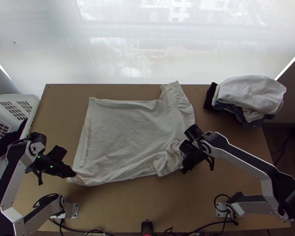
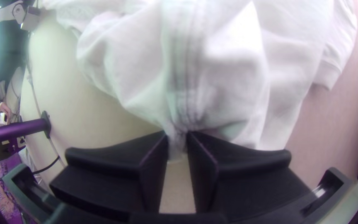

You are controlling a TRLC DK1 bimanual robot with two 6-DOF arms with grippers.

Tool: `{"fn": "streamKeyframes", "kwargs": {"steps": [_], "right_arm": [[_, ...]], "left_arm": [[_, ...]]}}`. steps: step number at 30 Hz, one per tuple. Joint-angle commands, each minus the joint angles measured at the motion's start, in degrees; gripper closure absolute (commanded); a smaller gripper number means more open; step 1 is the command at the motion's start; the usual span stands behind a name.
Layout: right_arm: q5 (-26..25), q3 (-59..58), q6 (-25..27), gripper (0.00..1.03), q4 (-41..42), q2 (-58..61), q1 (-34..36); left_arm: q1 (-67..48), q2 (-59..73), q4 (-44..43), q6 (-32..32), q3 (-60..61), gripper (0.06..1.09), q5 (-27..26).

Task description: Fold the t-shirt

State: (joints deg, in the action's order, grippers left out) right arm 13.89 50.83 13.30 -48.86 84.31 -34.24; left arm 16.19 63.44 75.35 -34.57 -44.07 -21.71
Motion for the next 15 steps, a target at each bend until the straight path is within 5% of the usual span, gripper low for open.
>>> {"fn": "streamKeyframes", "kwargs": {"steps": [1, 15], "right_arm": [[-0.71, 0.15, -0.12, 1.0, -0.01, -5.65, 0.66], [-0.88, -0.03, 6.12, 1.0, -36.74, -15.23, -5.22]], "left_arm": [[-0.01, 0.46, 0.06, -0.5, -0.22, 1.05, -0.08], [0.78, -0.07, 2.08, -2.08, -1.98, 1.05, 0.01]]}}
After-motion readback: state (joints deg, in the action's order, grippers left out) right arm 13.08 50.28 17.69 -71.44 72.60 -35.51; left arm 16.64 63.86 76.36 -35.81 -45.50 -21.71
